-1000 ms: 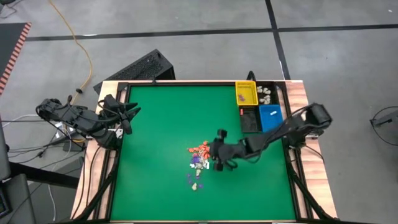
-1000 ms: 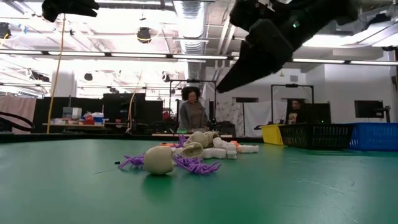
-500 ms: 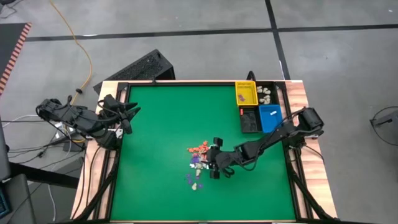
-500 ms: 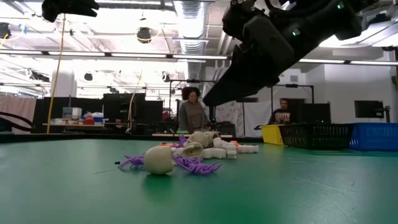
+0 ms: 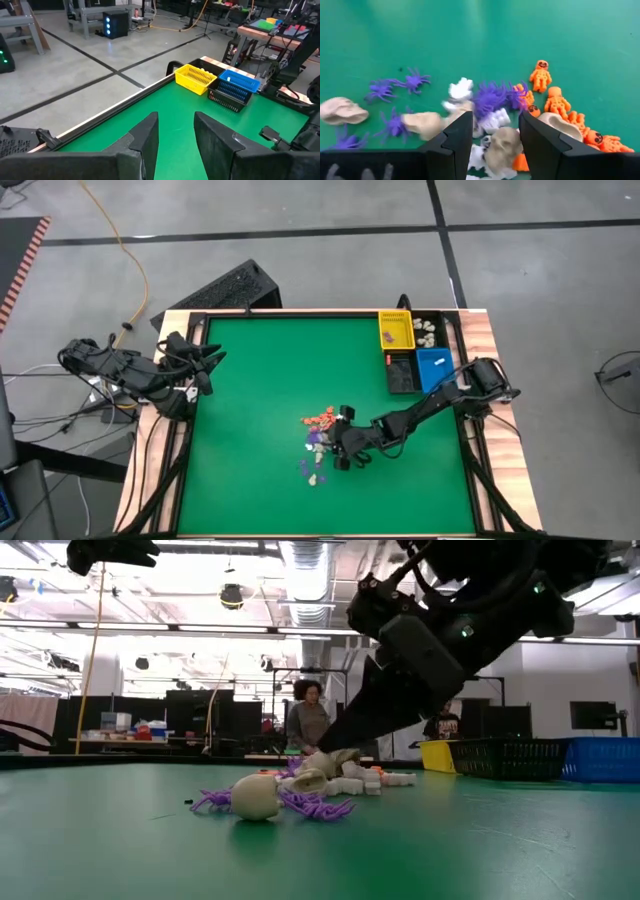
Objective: Sort Halloween decoration
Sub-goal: Put the gray skull toy into the top black basket
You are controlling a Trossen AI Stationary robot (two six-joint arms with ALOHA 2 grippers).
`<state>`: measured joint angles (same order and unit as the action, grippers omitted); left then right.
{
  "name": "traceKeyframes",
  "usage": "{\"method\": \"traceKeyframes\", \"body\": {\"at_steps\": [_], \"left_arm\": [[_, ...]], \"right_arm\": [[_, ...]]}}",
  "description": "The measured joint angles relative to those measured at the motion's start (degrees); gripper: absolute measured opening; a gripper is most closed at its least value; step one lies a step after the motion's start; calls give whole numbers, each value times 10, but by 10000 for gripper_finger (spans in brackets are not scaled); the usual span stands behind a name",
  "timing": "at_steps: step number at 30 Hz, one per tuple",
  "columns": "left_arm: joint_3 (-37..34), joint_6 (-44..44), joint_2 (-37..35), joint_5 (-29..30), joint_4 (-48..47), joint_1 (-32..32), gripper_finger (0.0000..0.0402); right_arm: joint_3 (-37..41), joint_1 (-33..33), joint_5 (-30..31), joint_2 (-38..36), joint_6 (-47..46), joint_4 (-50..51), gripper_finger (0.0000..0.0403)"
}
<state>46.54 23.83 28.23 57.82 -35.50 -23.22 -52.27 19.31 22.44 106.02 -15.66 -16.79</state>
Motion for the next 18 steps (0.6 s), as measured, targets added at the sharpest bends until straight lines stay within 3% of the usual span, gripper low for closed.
{"method": "traceKeyframes", "body": {"at_steps": [11, 18], "left_arm": [[0, 0, 0, 0, 0, 0, 114], [0, 0, 0, 0, 0, 0, 114]], "right_arm": [[-1, -4, 1, 19, -11, 6, 174], [0, -3, 3, 19, -10, 8, 121]]}}
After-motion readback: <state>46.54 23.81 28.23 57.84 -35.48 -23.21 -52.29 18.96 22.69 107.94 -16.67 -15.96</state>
